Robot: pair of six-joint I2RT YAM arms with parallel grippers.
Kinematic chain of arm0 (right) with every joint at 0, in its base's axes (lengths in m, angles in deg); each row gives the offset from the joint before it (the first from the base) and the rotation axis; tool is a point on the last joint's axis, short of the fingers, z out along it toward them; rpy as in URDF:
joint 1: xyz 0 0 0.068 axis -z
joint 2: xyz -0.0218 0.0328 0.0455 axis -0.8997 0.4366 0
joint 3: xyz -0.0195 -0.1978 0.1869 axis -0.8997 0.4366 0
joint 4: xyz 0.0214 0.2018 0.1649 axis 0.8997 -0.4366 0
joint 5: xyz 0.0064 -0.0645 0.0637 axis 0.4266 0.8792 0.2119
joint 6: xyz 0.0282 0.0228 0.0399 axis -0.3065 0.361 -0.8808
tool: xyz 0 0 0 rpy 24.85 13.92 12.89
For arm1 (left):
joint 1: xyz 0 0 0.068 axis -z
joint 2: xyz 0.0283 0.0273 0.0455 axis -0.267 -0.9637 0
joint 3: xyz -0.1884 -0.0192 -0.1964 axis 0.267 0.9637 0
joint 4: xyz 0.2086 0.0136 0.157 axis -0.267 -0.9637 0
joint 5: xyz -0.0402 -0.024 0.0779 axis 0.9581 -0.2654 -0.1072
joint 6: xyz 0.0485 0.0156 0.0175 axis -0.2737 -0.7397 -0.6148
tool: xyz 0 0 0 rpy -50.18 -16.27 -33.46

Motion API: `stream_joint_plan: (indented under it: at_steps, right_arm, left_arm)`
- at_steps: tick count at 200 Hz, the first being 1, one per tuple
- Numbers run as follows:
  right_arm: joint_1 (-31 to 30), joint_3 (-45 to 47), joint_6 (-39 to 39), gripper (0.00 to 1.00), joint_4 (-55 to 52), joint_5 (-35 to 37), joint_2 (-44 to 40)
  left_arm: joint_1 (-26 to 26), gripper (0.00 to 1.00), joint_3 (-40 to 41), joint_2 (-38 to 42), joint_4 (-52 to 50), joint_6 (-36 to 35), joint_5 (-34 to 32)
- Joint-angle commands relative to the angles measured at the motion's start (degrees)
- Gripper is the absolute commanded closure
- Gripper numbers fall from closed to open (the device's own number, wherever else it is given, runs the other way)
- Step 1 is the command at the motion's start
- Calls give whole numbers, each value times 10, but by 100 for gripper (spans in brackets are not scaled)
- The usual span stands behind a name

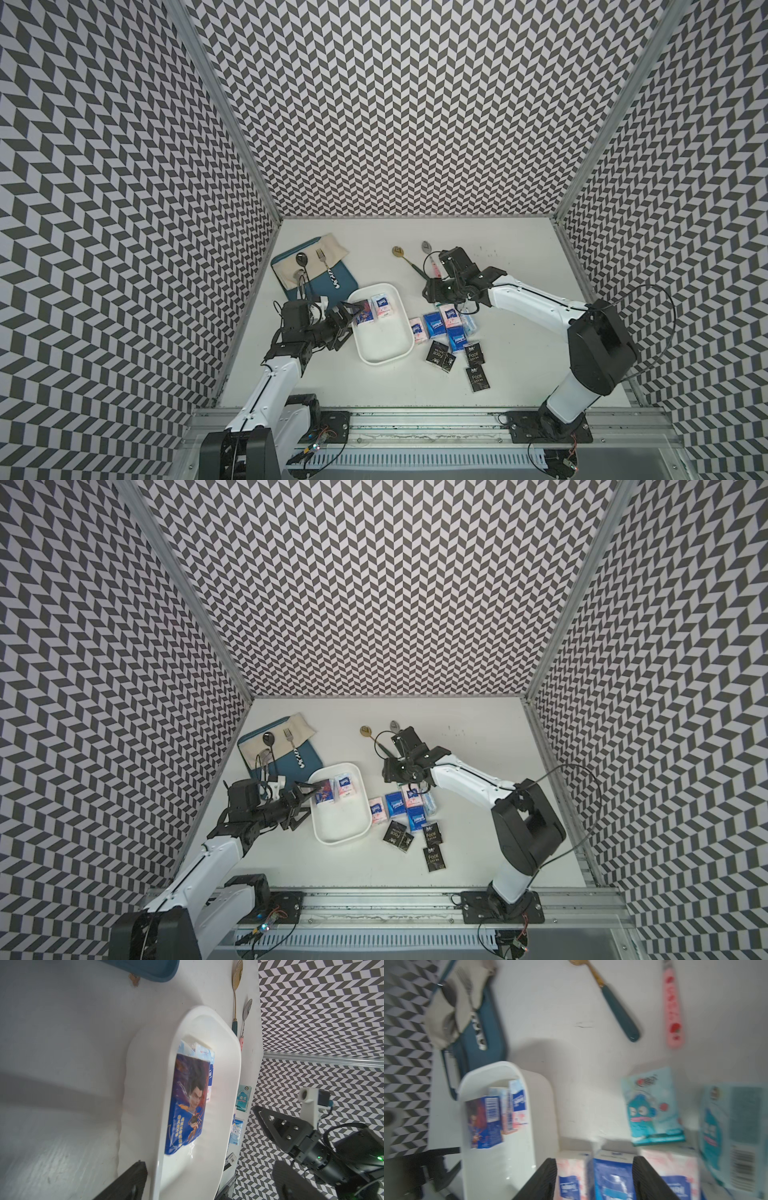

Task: Put the pocket tissues into the storage box
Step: Place the pocket tissues in the storage box, then pick up the pocket tissues from the center of the board.

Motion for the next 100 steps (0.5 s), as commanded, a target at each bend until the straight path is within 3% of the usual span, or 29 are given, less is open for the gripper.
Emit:
stream_joint_plan:
  at_steps: [1, 46, 100]
  right_arm:
    - [13, 20, 38, 34, -43, 58, -46]
    - [50, 6, 52, 29, -52, 124, -28]
    - [71, -47, 83, 30, -28, 128, 60]
  left_arm:
    - [6, 0, -7, -10, 42, 17, 9]
    - [12, 0, -12, -40, 73, 25, 6]
    - [4, 0, -60, -71, 41, -24, -34]
